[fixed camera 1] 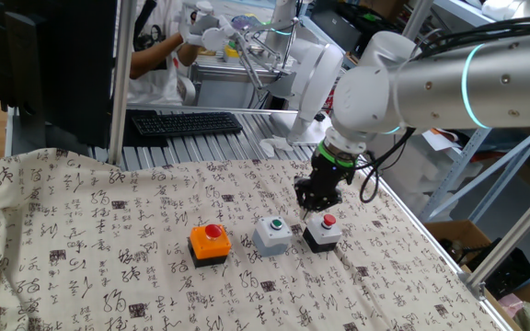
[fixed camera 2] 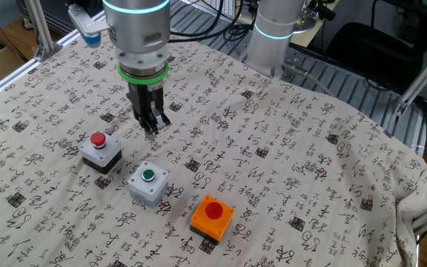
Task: Press three buttons from left to right in sequence
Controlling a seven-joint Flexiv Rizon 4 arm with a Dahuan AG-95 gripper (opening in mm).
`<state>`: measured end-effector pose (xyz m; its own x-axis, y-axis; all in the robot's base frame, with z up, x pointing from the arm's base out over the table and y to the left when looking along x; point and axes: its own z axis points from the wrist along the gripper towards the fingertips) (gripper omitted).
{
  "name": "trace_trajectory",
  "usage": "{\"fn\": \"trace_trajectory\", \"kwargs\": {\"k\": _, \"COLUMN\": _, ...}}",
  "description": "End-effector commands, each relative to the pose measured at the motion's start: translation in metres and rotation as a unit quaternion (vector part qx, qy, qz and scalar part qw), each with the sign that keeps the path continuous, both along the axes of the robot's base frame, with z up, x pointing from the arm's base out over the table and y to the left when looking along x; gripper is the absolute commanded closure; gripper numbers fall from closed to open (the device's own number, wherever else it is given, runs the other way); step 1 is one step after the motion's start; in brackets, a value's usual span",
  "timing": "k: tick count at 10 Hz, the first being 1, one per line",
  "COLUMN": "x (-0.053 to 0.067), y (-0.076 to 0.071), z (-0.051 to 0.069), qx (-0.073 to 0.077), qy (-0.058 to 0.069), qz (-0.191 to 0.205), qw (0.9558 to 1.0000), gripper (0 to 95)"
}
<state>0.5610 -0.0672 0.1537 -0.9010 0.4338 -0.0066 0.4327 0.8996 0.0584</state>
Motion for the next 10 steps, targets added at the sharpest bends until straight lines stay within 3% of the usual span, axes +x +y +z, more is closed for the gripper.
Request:
{"fn": "trace_trajectory", "kwargs": {"k": 1, "x": 0.006, "y": -0.011, "z": 0.0, "qx": -0.003, "qy": -0.001, "qz": 0.008, "qw": 1.0, "gripper": 95.0}}
{"fn": "trace_trajectory", "kwargs": {"k": 6, "x": 0.014, "y": -0.04, "z": -0.004, "qx": -0.006, "qy": 0.0, "qz": 0.021, "qw": 0.9998, "gripper": 95.0}}
{"fn": "trace_trajectory", "kwargs": {"k": 10, "x": 0.011, "y": -0.058, "z": -0.012, "qx": -0.012, "qy": -0.001, "qz": 0.024, "qw": 0.9996, "gripper": 95.0}}
